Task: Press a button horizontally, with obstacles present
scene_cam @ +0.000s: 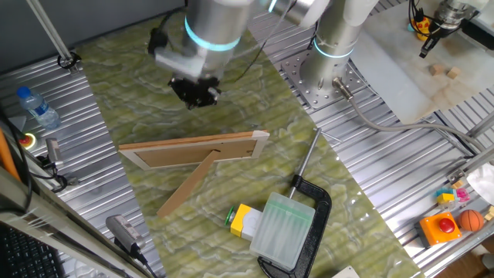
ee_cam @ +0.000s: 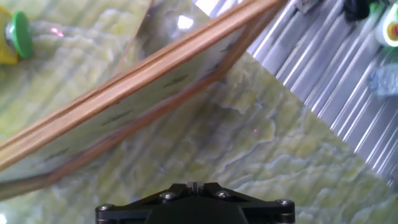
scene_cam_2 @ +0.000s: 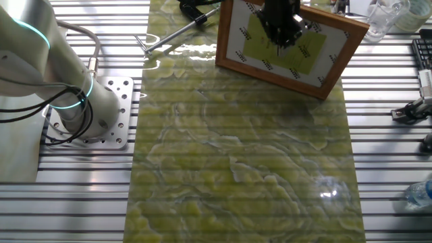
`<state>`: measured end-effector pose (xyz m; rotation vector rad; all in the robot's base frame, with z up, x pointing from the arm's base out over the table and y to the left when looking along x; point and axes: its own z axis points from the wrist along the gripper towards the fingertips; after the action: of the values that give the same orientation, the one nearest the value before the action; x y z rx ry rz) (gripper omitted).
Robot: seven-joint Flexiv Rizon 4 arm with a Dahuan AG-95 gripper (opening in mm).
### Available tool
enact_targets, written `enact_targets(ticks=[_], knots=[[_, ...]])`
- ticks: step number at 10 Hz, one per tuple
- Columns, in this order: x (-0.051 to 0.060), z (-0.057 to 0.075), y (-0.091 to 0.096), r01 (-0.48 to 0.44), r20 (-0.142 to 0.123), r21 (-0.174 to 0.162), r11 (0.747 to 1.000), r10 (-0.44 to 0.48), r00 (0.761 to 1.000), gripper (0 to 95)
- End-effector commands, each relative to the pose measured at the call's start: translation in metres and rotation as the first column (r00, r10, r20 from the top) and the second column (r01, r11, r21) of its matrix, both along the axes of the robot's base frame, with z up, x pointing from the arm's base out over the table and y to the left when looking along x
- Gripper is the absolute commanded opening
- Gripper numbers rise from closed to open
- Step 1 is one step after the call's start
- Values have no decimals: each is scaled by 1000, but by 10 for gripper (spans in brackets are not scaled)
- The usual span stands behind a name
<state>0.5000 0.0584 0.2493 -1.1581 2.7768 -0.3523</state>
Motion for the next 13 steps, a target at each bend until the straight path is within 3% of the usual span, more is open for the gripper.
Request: enact_targets(ticks=[1, 2, 3, 7, 10, 13], knots=[[-3, 39, 17, 61, -22, 70, 996, -60, 998, 0], [0, 51, 32, 75, -33, 67, 995, -73, 997, 0], [3, 54, 45, 111, -42, 69, 991, -109, 993, 0], [13, 56, 112, 201, -44, 75, 977, -199, 979, 0], [23, 46, 151, 233, -38, 73, 970, -231, 972, 0], [31, 31, 164, 226, -38, 71, 972, -223, 974, 0]])
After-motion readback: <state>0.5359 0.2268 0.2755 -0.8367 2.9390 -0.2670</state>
